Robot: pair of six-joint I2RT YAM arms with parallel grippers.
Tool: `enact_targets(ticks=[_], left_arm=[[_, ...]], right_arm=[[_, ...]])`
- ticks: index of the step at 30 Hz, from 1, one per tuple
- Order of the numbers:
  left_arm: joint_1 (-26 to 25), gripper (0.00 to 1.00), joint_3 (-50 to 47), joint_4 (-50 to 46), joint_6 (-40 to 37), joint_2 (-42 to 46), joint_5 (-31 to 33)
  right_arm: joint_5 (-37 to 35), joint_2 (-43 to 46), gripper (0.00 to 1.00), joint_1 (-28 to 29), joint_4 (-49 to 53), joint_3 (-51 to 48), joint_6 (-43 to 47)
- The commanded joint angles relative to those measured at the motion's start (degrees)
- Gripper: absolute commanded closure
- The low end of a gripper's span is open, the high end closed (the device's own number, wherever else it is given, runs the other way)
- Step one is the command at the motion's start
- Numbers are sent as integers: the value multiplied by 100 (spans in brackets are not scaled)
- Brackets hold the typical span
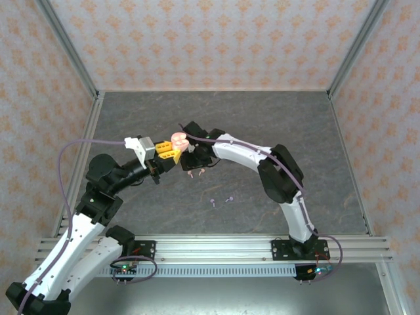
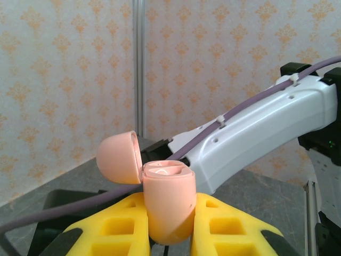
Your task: Insert the wireless bluetooth earbuds into the charging case
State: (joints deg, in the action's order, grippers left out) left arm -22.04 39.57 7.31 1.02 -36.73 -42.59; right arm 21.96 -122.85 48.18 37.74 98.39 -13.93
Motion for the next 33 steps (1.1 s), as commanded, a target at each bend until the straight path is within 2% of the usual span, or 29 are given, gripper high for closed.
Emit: enact_targets(ticks=[1, 19, 33], left_arm=[[-25, 83, 108, 148, -49, 70, -41], [-25, 83, 188, 46, -77, -10, -40], [-22, 83, 182, -103, -120, 34, 30]], right_arm=[[-271, -194, 62, 68, 411, 297, 4], [-315, -833, 71, 170, 655, 710, 84], [-461, -545, 80, 183, 619, 525, 173]])
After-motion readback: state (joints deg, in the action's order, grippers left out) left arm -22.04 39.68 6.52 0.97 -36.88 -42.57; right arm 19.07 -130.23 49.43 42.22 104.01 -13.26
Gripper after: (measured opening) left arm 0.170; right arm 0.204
